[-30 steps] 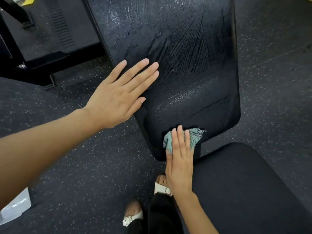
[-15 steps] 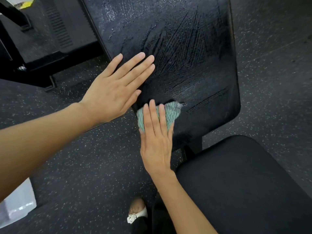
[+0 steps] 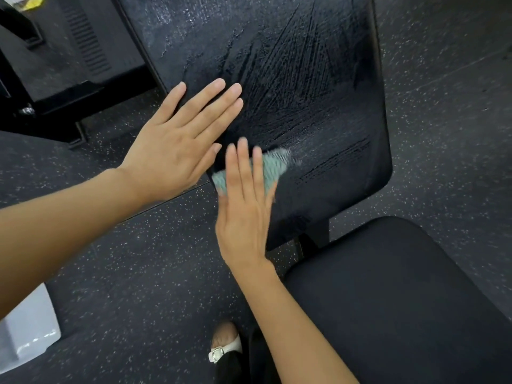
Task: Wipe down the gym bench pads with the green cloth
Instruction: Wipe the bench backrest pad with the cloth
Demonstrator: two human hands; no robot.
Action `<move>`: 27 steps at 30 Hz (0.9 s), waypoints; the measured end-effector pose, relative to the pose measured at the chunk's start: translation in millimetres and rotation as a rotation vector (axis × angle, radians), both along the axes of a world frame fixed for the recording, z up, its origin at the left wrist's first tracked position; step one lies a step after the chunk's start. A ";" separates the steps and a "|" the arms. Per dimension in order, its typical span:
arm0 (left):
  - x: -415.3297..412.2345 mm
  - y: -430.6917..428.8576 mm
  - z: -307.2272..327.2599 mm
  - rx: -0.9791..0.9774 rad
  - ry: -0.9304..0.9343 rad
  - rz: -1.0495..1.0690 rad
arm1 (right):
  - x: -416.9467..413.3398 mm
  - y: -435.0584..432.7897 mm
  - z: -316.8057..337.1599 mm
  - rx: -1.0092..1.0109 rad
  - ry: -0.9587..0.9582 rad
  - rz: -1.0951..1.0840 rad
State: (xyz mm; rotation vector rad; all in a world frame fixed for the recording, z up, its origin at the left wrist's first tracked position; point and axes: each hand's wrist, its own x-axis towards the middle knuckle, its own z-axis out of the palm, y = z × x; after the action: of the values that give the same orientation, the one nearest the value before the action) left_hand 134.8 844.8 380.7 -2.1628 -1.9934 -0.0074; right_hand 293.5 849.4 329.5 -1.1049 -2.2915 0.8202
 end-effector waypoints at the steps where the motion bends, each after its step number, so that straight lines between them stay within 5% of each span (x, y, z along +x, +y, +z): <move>1: 0.0 0.2 -0.4 0.005 0.006 0.001 | -9.0 7.2 4.7 0.007 0.027 0.007; 9: 2.5 -0.4 -0.8 0.001 0.010 0.015 | 46.2 -5.8 -23.0 0.093 -0.115 0.096; 17: 6.1 -0.5 1.0 0.002 0.005 0.044 | 91.4 -31.8 -48.2 0.001 -0.200 -0.091; 27: 40.8 9.8 0.9 -0.037 -0.024 0.060 | 94.2 108.3 -34.9 0.036 -0.027 -0.264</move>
State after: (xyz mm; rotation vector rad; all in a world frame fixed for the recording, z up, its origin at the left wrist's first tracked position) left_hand 175.6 854.6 381.5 -2.1335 -2.0865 0.0125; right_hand 387.8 957.6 294.6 -1.3725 -2.1126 0.6618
